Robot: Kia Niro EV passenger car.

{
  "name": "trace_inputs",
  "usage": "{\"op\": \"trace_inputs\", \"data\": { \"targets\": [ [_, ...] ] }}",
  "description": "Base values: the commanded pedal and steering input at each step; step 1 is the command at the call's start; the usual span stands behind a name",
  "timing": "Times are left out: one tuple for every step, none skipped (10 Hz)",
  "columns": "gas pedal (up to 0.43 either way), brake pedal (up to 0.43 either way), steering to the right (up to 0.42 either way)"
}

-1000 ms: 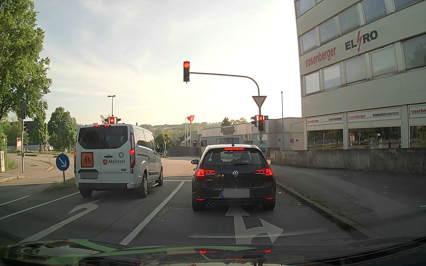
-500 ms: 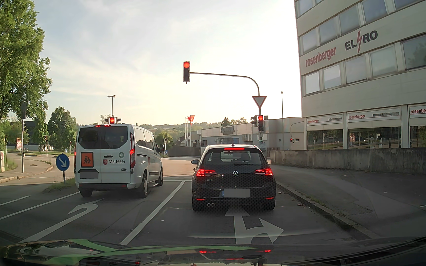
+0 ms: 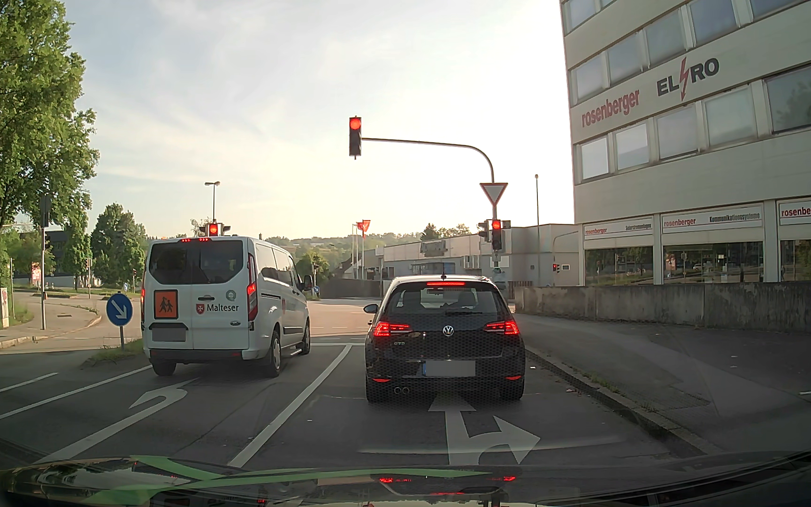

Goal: Follow the waypoints while adhering to traffic rules and regulations

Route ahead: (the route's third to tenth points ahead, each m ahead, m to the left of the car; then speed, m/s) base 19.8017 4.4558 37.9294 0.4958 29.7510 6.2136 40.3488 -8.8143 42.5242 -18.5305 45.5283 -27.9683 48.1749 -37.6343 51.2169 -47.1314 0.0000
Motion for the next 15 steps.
{"op": "trace_inputs", "data": {
  "targets": [
    [0.000, 0.518, -0.021],
    [0.000, 0.518, -0.021],
    [0.000, 0.518, -0.021],
    [0.000, 0.518, -0.021],
    [0.000, 0.518, -0.021],
    [0.000, 0.518, -0.021],
    [0.000, 0.518, -0.021],
    [0.000, 0.518, -0.021],
    [0.000, 0.518, -0.021],
    [0.000, 0.518, -0.021],
    [0.000, 0.518, -0.021],
    [0.000, 0.518, -0.021],
    [0.000, 0.518, -0.021],
    [0.000, 0.518, -0.021],
    [0.000, 0.518, -0.021]
  ]
}}
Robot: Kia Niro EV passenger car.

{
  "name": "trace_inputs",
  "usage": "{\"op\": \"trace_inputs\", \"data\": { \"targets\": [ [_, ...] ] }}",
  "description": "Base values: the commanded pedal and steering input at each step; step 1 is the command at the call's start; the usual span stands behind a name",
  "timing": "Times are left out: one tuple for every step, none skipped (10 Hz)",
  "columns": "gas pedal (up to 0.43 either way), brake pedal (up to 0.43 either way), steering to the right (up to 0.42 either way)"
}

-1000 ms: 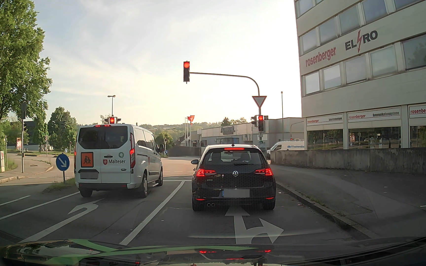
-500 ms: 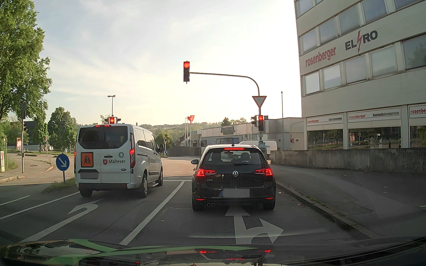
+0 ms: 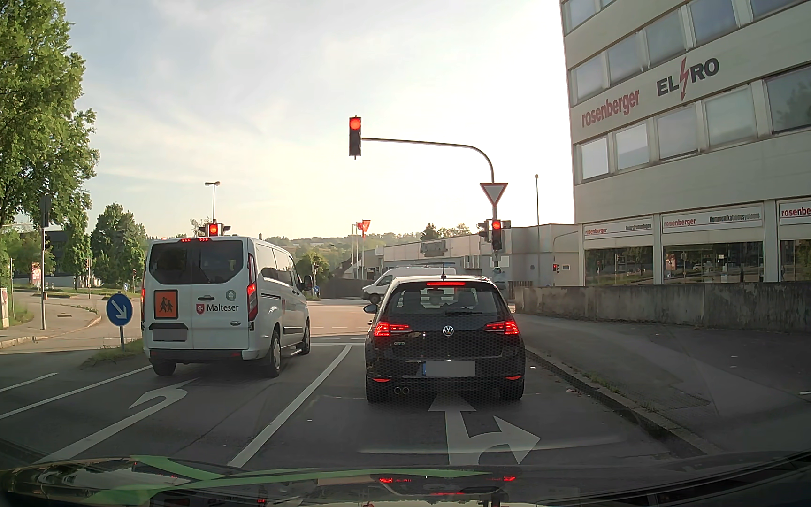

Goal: Follow the waypoints while adhering to traffic rules and regulations

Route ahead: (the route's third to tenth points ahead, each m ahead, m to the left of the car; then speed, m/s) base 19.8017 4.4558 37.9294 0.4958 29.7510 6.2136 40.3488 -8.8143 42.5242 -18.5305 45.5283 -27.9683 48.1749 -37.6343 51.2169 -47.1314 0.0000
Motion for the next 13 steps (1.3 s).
{"op": "trace_inputs", "data": {
  "targets": [
    [0.000, 0.518, -0.021],
    [0.000, 0.518, -0.021],
    [0.000, 0.518, -0.021],
    [0.000, 0.518, -0.021],
    [0.000, 0.518, -0.021],
    [0.000, 0.518, -0.021],
    [0.000, 0.518, -0.021],
    [0.000, 0.518, -0.021],
    [0.000, 0.518, -0.021],
    [0.000, 0.518, -0.021],
    [0.000, 0.518, -0.021],
    [0.000, 0.518, -0.021],
    [0.000, 0.518, -0.021]
  ]
}}
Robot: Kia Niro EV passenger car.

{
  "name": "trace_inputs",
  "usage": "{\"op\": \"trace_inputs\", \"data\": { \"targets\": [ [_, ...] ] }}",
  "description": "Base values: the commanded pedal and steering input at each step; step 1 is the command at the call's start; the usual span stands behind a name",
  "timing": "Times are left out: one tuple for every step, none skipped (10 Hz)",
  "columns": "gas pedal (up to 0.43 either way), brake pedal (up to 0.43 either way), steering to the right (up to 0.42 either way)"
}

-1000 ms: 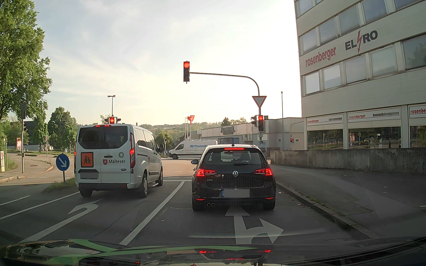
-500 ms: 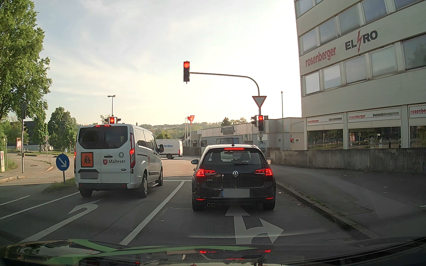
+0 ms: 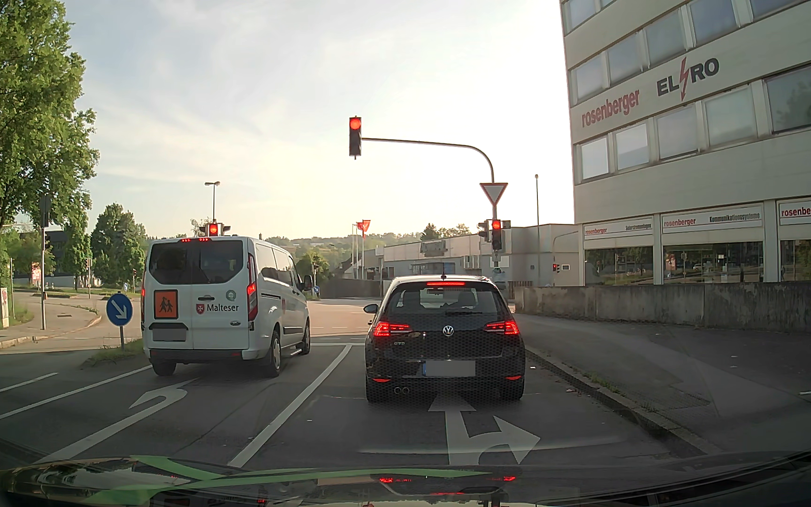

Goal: Follow the waypoints while adhering to traffic rules and regulations

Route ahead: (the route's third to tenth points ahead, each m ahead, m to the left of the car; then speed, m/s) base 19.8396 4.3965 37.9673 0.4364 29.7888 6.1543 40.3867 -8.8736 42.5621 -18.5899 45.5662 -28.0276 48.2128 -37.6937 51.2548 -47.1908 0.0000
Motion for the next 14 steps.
{"op": "trace_inputs", "data": {
  "targets": [
    [0.000, 0.518, -0.021],
    [0.000, 0.518, -0.021],
    [0.000, 0.518, -0.021],
    [0.000, 0.518, -0.021],
    [0.000, 0.518, -0.021],
    [0.000, 0.518, -0.021],
    [0.000, 0.518, -0.021],
    [0.000, 0.518, -0.021],
    [0.000, 0.518, -0.021],
    [0.000, 0.518, -0.021],
    [0.000, 0.518, -0.021],
    [0.000, 0.518, -0.021],
    [0.000, 0.518, -0.021],
    [0.000, 0.518, -0.021]
  ]
}}
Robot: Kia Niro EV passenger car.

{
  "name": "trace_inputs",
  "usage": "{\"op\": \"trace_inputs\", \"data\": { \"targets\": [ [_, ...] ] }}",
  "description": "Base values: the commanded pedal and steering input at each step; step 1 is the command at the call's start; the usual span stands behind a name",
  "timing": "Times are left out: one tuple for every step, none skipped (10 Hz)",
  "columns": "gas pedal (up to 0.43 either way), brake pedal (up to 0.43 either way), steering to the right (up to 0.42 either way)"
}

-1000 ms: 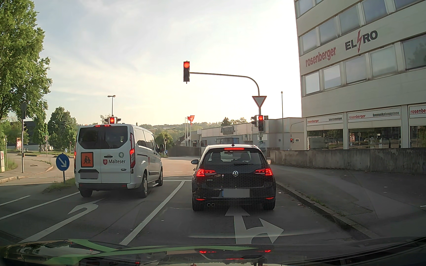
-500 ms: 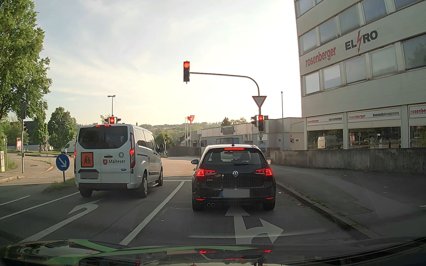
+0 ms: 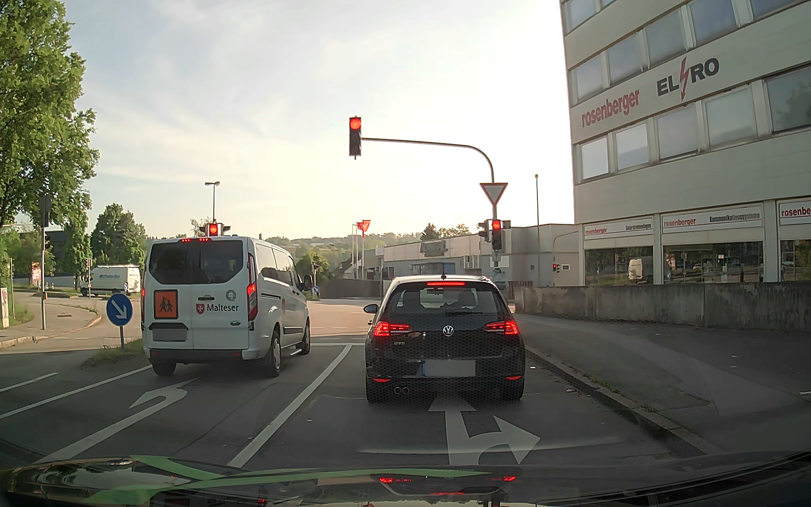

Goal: Follow the waypoints while adhering to traffic rules and regulations

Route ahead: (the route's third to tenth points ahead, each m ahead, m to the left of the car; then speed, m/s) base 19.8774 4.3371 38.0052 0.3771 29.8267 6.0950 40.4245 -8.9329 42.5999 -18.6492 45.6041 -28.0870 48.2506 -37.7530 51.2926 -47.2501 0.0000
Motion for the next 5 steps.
{"op": "trace_inputs", "data": {
  "targets": [
    [0.000, 0.518, -0.021],
    [0.000, 0.518, -0.021],
    [0.000, 0.518, -0.021],
    [0.000, 0.518, -0.021],
    [0.000, 0.518, -0.021]
  ]
}}
